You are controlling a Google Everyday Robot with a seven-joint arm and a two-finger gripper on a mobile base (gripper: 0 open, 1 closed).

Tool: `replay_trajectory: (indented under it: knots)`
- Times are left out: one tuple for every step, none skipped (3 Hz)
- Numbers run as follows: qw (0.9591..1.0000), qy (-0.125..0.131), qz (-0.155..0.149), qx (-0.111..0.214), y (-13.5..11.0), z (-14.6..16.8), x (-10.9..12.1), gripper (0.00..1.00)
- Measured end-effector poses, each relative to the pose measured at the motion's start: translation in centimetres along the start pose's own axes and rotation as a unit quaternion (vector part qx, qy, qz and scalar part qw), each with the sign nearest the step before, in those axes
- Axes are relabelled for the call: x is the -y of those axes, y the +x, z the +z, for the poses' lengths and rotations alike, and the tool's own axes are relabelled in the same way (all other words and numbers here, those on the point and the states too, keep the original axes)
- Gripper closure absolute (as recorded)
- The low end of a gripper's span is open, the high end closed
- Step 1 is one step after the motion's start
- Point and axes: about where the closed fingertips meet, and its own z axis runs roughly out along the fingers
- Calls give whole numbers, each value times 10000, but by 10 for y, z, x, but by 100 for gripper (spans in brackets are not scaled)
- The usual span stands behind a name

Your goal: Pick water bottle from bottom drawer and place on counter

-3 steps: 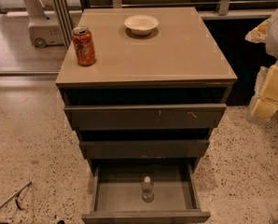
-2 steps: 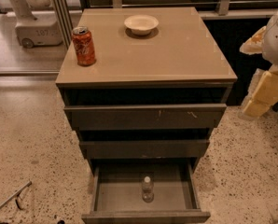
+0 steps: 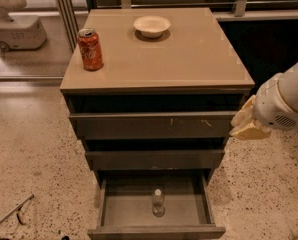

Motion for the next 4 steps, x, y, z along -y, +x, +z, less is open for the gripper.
replay_trajectory:
  knots:
    - [9991, -388, 179, 76, 15, 87, -13, 89]
    - [9988, -434, 217, 93, 18, 99, -15, 100]
    - [9988, -434, 216, 94, 18, 99, -15, 100]
    - [9989, -442, 90, 157, 36, 130, -26, 100]
